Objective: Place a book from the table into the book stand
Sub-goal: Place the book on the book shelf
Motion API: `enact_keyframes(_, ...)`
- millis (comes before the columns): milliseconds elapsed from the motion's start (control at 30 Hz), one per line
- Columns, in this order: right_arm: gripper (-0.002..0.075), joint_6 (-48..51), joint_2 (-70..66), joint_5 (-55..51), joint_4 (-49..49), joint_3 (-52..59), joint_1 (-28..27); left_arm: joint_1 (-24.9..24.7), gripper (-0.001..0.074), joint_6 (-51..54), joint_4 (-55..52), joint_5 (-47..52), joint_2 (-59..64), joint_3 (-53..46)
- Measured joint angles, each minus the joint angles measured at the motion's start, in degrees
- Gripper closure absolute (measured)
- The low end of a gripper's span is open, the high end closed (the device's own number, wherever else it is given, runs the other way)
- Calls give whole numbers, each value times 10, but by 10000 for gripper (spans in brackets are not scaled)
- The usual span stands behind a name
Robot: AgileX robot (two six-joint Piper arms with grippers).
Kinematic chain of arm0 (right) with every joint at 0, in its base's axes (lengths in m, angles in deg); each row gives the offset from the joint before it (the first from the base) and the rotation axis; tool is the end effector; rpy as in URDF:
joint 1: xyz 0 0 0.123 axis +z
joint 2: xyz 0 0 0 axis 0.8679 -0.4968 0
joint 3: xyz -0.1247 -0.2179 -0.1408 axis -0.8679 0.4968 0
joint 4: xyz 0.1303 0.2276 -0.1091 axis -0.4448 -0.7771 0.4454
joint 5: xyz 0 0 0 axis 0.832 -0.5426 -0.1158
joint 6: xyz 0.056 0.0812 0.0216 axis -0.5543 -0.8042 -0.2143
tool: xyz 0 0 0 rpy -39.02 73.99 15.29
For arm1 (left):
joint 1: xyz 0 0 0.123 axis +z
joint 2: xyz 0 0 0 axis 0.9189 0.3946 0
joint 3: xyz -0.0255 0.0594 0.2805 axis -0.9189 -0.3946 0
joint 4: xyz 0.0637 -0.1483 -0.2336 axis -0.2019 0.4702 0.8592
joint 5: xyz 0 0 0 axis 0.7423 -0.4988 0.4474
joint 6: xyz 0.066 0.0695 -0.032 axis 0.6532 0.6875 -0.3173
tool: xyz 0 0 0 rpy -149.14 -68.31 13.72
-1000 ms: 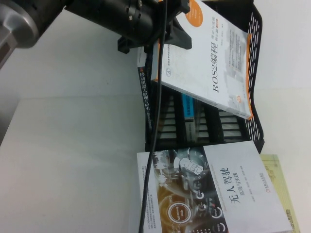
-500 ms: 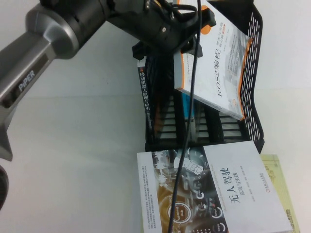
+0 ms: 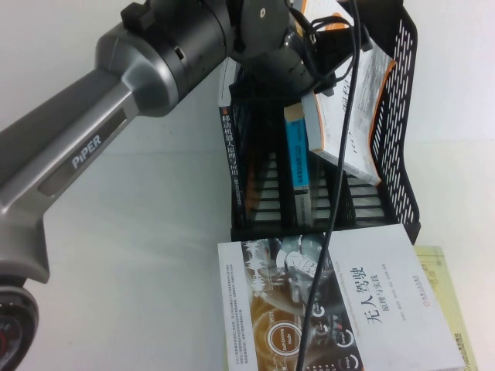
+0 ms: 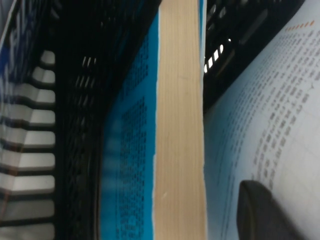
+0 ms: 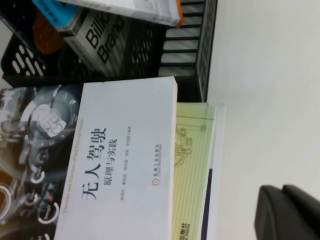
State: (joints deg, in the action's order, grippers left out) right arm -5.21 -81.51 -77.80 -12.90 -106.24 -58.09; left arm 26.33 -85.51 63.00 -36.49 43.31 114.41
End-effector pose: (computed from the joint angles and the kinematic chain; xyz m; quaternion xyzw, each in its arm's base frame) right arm 0.1836 0.0287 0.2996 -0.0304 0.8965 0.1224 0.4246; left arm 0.3784 -0.3259 0.3877 -0.0466 0.8935 -0.3176 0.3140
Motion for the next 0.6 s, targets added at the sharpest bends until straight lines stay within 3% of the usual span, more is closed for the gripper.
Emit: enact_keyframes(600, 727, 0, 0, -1, -5, 0, 0, -17, 630, -35, -2, 12, 41, 0)
